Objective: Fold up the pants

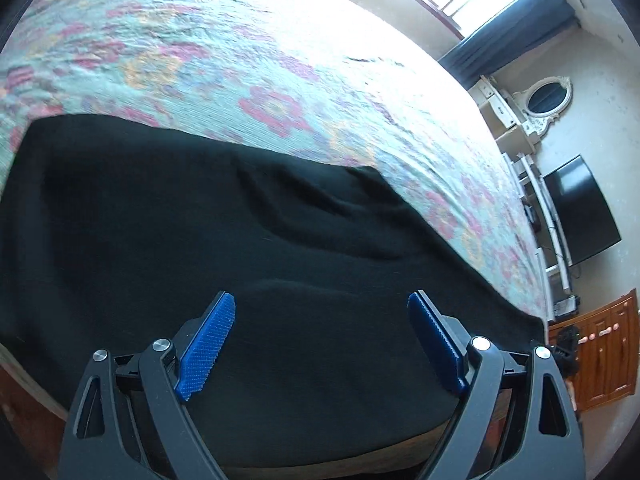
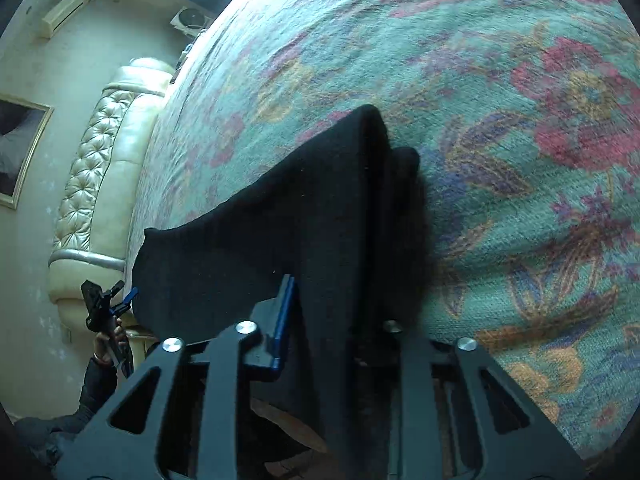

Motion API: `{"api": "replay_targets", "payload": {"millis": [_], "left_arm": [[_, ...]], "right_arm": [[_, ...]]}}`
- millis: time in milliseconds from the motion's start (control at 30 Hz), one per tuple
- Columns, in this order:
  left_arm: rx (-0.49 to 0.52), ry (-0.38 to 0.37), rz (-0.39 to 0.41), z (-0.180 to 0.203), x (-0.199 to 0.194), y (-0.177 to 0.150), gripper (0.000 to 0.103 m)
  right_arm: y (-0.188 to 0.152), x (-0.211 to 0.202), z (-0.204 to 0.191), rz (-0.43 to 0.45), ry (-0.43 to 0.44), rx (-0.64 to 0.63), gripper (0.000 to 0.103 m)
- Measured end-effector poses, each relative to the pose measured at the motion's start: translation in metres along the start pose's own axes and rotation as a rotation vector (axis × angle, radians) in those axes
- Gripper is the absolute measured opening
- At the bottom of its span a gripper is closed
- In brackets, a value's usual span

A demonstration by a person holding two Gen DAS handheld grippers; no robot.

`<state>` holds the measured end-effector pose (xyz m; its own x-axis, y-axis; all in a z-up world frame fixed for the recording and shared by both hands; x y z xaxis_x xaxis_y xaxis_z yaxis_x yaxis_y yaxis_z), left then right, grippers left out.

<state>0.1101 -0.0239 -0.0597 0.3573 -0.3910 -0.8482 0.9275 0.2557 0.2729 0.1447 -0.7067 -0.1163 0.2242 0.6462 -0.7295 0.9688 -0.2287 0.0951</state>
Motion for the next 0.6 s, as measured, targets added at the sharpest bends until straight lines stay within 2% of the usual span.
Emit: {"api": "replay_targets", "payload": {"millis": [67,100,167,267,333,400,500,600], "left_arm": [[-0.016,0.042,0.017,-0.035,-0.018,0.005,0.087],[-0.042,0.058,0.049,-0.053,-0.029,0.005,0.087],[-0.101,0.044,0.107,-0.091,-0.052,0.002,0.087],[-0.192,0.029,0.167,-0.140,-0.073,-0.001,0.087],[-0.231,-0.005,0.193,-0.167,-0.082,0.002,0.087],[-0.251,-0.020,0.186,-0.189,-0.082,0.008,0.087],[-0.214,0.053,0.152,-0.216,-0.078,0.021,0.087],[-0.174,-0.046,0.130,-0.227,-0.075,0.031,0.088]], "right_arm": [[-0.003,-0.005,-0.001,0.022,-0.056,-0.015,0.014],[-0.004,-0.007,-0.005,0.035,-0.085,-0.022,0.012],[-0.002,-0.010,-0.021,0.044,-0.146,-0.053,0.010],[0.000,-0.007,-0.026,0.019,-0.199,-0.035,0.010],[0.003,-0.001,-0.036,0.007,-0.244,-0.042,0.010],[0.004,0.001,-0.035,0.013,-0.255,-0.027,0.010],[0.005,0.005,-0.038,0.016,-0.261,0.000,0.011],[0.006,0.006,-0.035,0.023,-0.254,0.026,0.011]]}}
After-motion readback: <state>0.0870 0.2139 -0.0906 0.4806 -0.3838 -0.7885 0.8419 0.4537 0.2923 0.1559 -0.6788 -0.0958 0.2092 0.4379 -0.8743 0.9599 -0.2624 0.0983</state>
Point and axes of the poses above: each gripper's, at about its wrist camera, not at the fingertips, and x roughly the way its jaws point, z to its right, y to its top, the point moved 4 cm from there along x, roughly the way its jaws point, and after that the axes turned 9 degrees about -z, right-handed, at the moved point
